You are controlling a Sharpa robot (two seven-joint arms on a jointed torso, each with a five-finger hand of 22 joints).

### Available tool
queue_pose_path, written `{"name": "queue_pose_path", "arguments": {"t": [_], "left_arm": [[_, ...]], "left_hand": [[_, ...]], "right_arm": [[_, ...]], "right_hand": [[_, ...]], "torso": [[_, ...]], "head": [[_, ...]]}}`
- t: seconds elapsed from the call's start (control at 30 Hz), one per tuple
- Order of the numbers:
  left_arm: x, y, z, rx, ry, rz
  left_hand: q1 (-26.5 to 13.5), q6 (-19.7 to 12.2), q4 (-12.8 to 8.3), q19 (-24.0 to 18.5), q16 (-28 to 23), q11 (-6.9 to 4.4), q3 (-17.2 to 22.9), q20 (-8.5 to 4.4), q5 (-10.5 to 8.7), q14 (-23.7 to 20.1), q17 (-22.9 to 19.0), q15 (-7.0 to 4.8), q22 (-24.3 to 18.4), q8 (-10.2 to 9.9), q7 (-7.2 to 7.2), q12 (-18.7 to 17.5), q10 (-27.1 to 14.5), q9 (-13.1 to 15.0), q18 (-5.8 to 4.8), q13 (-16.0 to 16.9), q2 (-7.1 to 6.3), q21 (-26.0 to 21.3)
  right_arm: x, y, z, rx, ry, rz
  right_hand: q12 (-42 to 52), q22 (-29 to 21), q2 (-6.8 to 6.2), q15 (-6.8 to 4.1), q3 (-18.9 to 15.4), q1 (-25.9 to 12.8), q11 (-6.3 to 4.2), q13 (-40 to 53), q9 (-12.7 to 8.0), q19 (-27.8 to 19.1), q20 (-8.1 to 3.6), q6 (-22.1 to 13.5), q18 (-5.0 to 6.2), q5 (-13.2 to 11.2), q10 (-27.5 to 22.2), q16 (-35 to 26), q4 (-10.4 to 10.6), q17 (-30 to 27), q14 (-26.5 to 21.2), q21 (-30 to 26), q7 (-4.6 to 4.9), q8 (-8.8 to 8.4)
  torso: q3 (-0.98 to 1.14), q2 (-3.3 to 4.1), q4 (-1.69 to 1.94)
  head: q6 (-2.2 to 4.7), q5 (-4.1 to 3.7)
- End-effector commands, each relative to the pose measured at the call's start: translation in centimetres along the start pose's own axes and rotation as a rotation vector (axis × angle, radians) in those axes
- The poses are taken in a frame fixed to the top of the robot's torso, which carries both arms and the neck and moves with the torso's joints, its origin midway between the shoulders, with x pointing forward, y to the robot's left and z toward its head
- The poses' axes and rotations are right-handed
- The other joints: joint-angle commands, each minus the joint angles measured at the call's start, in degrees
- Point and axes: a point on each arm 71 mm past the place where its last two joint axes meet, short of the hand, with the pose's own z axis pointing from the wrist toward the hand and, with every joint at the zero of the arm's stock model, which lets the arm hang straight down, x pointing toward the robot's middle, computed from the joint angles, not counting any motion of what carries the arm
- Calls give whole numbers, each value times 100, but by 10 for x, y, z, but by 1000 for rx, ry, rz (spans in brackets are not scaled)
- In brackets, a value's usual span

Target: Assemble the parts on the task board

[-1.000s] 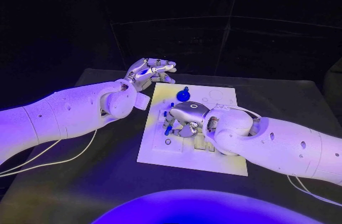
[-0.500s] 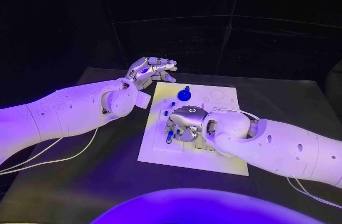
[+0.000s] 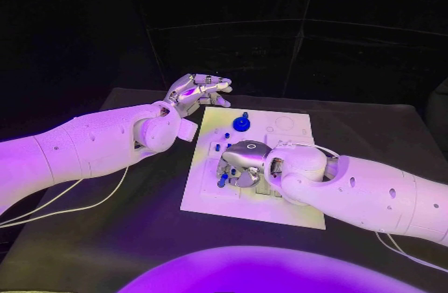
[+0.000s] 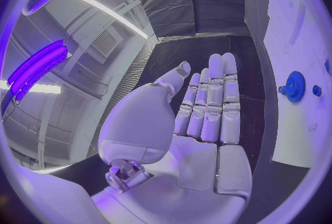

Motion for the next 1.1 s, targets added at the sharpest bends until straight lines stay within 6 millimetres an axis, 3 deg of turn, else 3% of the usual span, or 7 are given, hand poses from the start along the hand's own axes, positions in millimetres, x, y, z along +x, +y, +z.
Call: {"name": "queue_pose_path", "arguments": {"t": [0.03,0.47,0.77,1.1], "left_arm": [[1,-2,1,16,5,-4],[1,-2,1,14,7,-5],[2,-2,1,13,8,-6],[1,-2,1,12,8,-6]], "left_hand": [[-10,-10,6,18,-25,-27,-18,18,17,-30,5,4,-7,30,-16,33,1,1,23,-4,32,-18],[-10,-10,6,18,-25,-27,-18,18,17,-30,5,4,-7,30,-16,33,1,1,23,-4,32,-18],[-10,-10,6,18,-25,-27,-18,18,17,-30,5,4,-7,30,-16,33,1,1,23,-4,32,-18],[-3,-7,-2,22,-25,-30,-15,16,16,-29,8,2,-11,40,-19,46,6,0,23,-4,36,-19]], "right_arm": [[1,1,1,-5,15,-12],[3,2,6,5,21,-30],[5,6,8,-3,39,-35],[2,7,6,-20,-26,-17]], "right_hand": [[-19,6,-21,-27,34,-3,-4,5,-1,29,9,16,8,28,16,22,-16,-3,124,27,21,-14],[-36,2,-36,-23,55,-43,-2,6,-1,24,12,15,9,32,18,25,-21,-5,122,26,24,-20],[-227,-47,-337,40,-133,-496,78,-11,-28,-21,66,-246,15,223,-207,-7,112,-72,92,-8,82,-123],[-353,-247,-423,58,-249,-591,112,-15,-30,-106,86,-476,54,250,-424,-47,141,-146,66,-141,82,-123]], "torso": [[0,4,-1],[-3,3,2],[-2,2,0],[-3,-1,5]], "head": [[-6,6],[-31,20],[-45,27],[-48,25]]}}
